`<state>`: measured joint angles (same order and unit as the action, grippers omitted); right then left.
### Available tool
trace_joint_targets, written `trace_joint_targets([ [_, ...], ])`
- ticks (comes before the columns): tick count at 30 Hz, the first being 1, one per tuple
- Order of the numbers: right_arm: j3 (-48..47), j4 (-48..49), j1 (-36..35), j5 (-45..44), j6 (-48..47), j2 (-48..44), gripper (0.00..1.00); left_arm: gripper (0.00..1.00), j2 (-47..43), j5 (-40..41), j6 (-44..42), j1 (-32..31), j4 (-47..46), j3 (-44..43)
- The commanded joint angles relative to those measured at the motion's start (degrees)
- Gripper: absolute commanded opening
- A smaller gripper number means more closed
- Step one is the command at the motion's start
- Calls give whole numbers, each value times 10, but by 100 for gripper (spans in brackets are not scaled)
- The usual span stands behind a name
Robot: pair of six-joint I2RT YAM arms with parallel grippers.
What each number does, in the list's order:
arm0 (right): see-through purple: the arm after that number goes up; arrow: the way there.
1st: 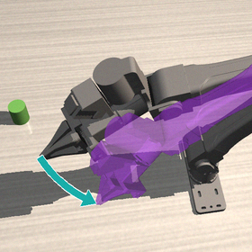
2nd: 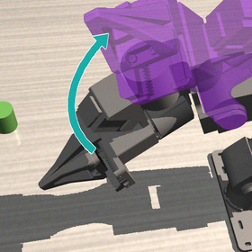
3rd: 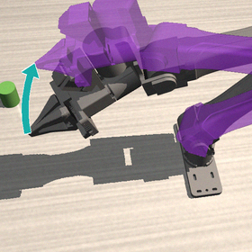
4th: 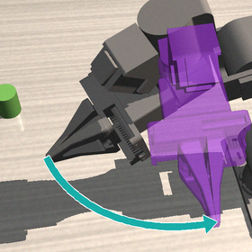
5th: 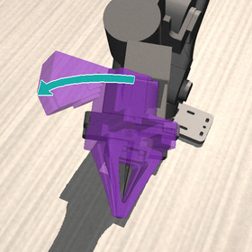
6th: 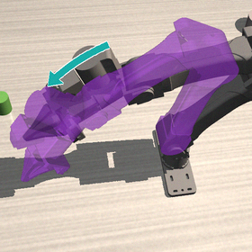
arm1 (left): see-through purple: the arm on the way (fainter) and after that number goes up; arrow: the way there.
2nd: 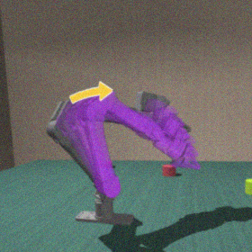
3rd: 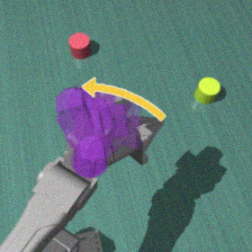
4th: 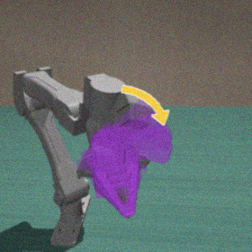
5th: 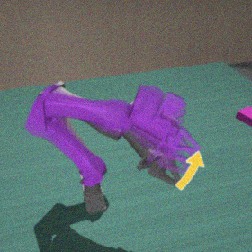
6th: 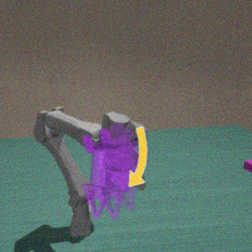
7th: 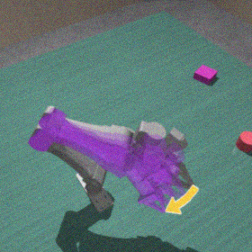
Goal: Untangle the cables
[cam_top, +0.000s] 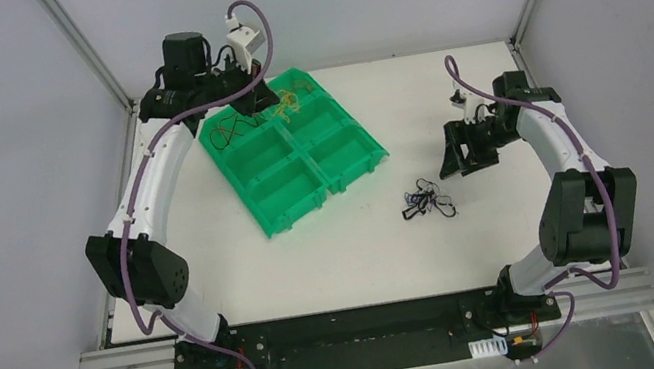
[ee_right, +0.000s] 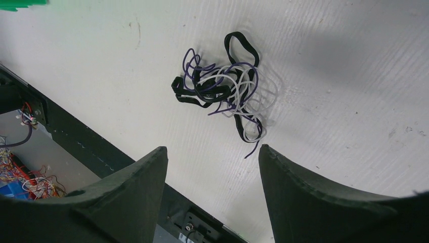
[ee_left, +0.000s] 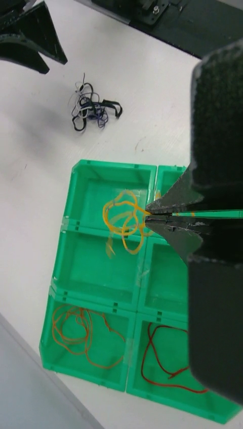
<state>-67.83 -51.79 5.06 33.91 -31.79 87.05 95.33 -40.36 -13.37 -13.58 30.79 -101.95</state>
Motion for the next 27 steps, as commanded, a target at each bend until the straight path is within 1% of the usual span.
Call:
trace_joint_targets([
  [1, -29, -13, 4, 20, 12, -5, 69, 0, -16, -29, 38, 9, -3, 8],
  [3, -26, -14, 4, 25, 11, -5, 69, 0, -7, -36, 31, 10, -9, 17],
  [6, -22, -14, 3, 34, 14, -3, 69, 0, 29, -57, 50, 6, -16, 4],
  [9, -23, -14, 3, 32, 16, -2, 69, 0, 79, -55, 56, -3, -26, -25],
  [15, -21, -14, 3, 26, 16, -9, 70, 0, 178, -44, 39, -27, -56, -85],
  [19, -14, -10, 1, 10, 18, -8, 71, 0, 249, -25, 38, -38, -63, -142],
  [20, -12, -8, -2, 1, 15, -8, 72, 6, 268, -20, 35, -39, -63, -153],
  [22, -7, -10, -16, -26, 4, -1, 74, 22, 275, -19, 28, -41, -62, -165],
  [25, 4, -14, -36, -69, -14, 12, 75, 40, 245, -27, 16, -44, -62, -152],
  [27, 17, -11, -46, -93, -23, 20, 76, 49, 212, -32, 7, -46, -62, -130],
])
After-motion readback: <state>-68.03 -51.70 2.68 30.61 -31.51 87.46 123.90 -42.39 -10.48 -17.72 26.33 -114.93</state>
